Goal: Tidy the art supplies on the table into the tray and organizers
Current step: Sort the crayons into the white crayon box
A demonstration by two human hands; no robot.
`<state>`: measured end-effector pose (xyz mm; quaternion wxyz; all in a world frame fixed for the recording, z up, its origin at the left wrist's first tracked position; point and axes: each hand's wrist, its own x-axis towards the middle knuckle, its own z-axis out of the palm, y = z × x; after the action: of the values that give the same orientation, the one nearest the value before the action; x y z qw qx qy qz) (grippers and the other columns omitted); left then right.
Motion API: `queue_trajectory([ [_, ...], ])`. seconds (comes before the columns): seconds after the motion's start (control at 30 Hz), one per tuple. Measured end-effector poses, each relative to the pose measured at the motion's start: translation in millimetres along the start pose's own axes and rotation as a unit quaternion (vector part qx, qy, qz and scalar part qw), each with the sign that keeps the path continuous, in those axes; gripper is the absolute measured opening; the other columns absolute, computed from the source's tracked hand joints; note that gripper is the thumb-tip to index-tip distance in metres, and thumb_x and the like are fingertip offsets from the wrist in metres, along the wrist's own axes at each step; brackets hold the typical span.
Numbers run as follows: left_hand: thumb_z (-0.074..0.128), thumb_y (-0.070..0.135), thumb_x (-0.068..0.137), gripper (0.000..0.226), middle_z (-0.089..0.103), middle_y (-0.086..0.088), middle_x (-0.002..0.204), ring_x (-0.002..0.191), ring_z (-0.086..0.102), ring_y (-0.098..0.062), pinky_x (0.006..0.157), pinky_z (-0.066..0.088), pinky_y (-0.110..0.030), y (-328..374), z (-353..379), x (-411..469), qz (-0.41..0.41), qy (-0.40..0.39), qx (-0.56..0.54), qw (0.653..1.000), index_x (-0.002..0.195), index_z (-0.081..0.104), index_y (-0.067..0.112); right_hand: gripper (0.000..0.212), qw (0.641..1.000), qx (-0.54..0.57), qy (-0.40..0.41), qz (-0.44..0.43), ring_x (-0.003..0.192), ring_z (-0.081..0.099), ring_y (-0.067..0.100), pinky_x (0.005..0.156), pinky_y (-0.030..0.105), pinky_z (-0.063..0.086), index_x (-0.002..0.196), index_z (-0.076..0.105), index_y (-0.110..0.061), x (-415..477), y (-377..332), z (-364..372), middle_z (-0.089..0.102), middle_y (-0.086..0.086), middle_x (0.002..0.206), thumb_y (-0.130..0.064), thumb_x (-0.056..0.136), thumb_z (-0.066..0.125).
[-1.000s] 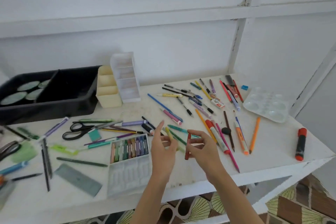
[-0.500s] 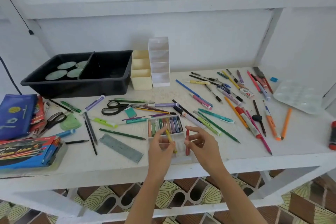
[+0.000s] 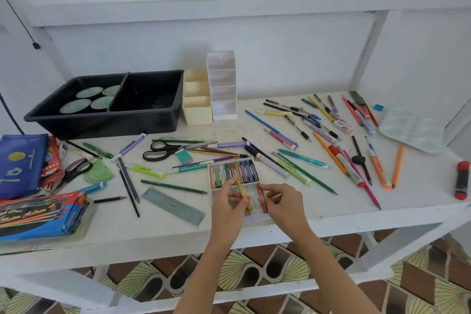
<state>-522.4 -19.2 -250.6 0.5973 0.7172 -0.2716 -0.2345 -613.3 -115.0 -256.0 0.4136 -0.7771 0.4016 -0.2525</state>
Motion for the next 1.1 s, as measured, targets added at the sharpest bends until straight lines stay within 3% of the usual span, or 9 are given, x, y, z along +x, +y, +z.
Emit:
queue_trajectory([
  [0.1, 0.059, 0.004, 0.089, 0.048, 0.054, -0.003, 0.090, 0.086, 0.059, -0.018, 0.077, 0.057, -0.035, 2, 0, 1, -0.014, -0.005, 0.006, 1.000, 0.131, 0.050, 0.026, 0.023, 0.999, 0.025, 0.017, 0.044, 0.062, 0.059, 0.009, 0.065, 0.029, 0.054, 0.098, 0.067, -0.023, 0, 1, 2, 0.064, -0.001, 0.073, -0.011, 0.080, 0.071],
  [0.3, 0.058, 0.002, 0.089, 0.056, 0.052, -0.003, 0.080, 0.074, 0.056, -0.012, 0.074, 0.056, -0.028, 10, 8, 8, -0.015, -0.078, 0.085, 0.993, 0.140, 0.040, 0.019, 0.019, 0.986, 0.119, -0.013, 0.116, 0.069, 0.064, 0.016, 0.069, 0.032, 0.050, 0.086, 0.072, -0.023, 9, 4, -8, 0.070, 0.002, 0.067, -0.011, 0.073, 0.078],
  [0.47, 0.061, 0.003, 0.088, 0.057, 0.047, -0.011, 0.100, 0.076, 0.053, -0.009, 0.082, 0.053, -0.028, 9, 14, 13, 0.020, -0.084, 0.159, 0.983, 0.140, 0.041, 0.011, 0.020, 0.975, 0.184, -0.062, 0.105, 0.064, 0.060, 0.013, 0.067, 0.028, 0.049, 0.091, 0.075, -0.013, 9, 9, -19, 0.067, 0.001, 0.063, -0.010, 0.072, 0.080],
  [0.6, 0.063, 0.012, 0.088, 0.055, 0.042, -0.014, 0.114, 0.103, 0.052, -0.025, 0.093, 0.045, -0.027, 8, 19, 9, 0.029, -0.081, 0.209, 0.974, 0.139, 0.043, 0.014, 0.020, 0.976, 0.182, -0.054, 0.104, 0.063, 0.059, 0.012, 0.065, 0.025, 0.047, 0.093, 0.075, -0.013, 8, 10, -18, 0.065, -0.001, 0.062, -0.010, 0.073, 0.079],
  [0.7, 0.062, 0.028, 0.089, 0.053, 0.037, -0.005, 0.111, 0.107, 0.037, -0.017, 0.087, 0.032, -0.020, 10, 18, 6, 0.084, -0.044, 0.338, 0.936, 0.138, 0.045, 0.022, 0.020, 0.976, 0.187, -0.053, 0.103, 0.064, 0.058, 0.012, 0.065, 0.025, 0.048, 0.094, 0.076, -0.014, 8, 10, -17, 0.065, -0.002, 0.063, -0.011, 0.074, 0.078],
  [0.83, 0.069, 0.036, 0.082, 0.044, 0.046, -0.013, 0.132, 0.122, 0.045, -0.033, 0.093, 0.039, -0.042, 1, 15, 1, 0.166, 0.022, 0.483, 0.859, 0.124, 0.059, 0.027, 0.018, 0.976, 0.190, -0.051, 0.094, 0.069, 0.061, 0.018, 0.073, 0.034, 0.052, 0.090, 0.076, -0.019, 8, 11, -16, 0.068, 0.006, 0.068, -0.013, 0.073, 0.079],
  [0.9, 0.056, 0.035, 0.092, 0.045, 0.022, -0.013, 0.153, 0.142, 0.018, -0.035, 0.109, 0.024, -0.048, -3, 15, 1, 0.141, -0.016, 0.479, 0.866, 0.136, 0.048, 0.029, 0.018, 0.977, 0.188, -0.047, 0.089, 0.071, 0.062, 0.021, 0.076, 0.039, 0.054, 0.089, 0.076, -0.022, 7, 12, -16, 0.071, 0.012, 0.075, -0.015, 0.072, 0.080],
  [0.97, 0.040, 0.035, 0.099, 0.049, -0.003, -0.001, 0.158, 0.145, -0.011, -0.023, 0.115, -0.004, -0.037, -9, 15, 1, 0.100, -0.068, 0.444, 0.888, 0.146, 0.027, 0.032, 0.018, 0.978, 0.186, -0.046, 0.085, 0.071, 0.063, 0.022, 0.076, 0.040, 0.054, 0.089, 0.076, -0.022, 6, 12, -16, 0.071, 0.013, 0.077, -0.015, 0.072, 0.080],
  [1.1, 0.036, 0.033, 0.101, 0.050, -0.004, 0.002, 0.158, 0.144, -0.014, -0.021, 0.113, -0.012, -0.038, -8, 17, 2, 0.085, -0.079, 0.422, 0.899, 0.148, 0.019, 0.031, 0.018, 0.979, 0.183, -0.040, 0.083, 0.071, 0.063, 0.020, 0.074, 0.036, 0.054, 0.089, 0.076, -0.022, 5, 10, -16, 0.072, 0.009, 0.076, -0.016, 0.073, 0.080],
])
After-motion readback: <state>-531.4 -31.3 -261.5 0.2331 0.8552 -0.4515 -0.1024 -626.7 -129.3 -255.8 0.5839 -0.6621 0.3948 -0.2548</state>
